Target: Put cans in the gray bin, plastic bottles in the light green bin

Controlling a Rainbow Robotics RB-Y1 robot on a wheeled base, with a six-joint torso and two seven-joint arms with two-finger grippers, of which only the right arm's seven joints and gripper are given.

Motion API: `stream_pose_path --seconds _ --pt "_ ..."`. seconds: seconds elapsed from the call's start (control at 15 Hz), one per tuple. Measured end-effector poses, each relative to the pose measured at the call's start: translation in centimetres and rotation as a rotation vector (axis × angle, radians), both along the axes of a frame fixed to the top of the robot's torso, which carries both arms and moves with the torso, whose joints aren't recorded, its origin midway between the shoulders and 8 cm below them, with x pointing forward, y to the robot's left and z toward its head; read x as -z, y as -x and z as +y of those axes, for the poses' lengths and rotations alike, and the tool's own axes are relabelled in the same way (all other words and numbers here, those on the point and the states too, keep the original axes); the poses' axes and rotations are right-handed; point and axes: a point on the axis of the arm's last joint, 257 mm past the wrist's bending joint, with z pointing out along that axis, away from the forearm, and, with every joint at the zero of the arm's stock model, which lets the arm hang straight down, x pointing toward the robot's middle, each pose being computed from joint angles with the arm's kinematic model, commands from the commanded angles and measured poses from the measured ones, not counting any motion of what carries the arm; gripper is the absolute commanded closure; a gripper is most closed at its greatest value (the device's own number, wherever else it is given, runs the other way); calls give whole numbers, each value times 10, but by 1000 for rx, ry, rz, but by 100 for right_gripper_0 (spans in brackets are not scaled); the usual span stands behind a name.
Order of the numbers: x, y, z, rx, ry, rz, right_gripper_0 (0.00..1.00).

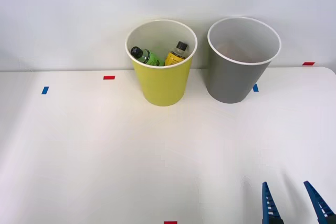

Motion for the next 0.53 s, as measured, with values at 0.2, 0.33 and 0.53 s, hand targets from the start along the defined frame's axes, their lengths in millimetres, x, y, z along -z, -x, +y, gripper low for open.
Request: stream_pose_path --seconds 0.2,0.33,0.53 --pt "0 0 0 0 0 0 0" --pt "0 0 0 0 0 0 0" --pt "0 0 0 0 0 0 0"
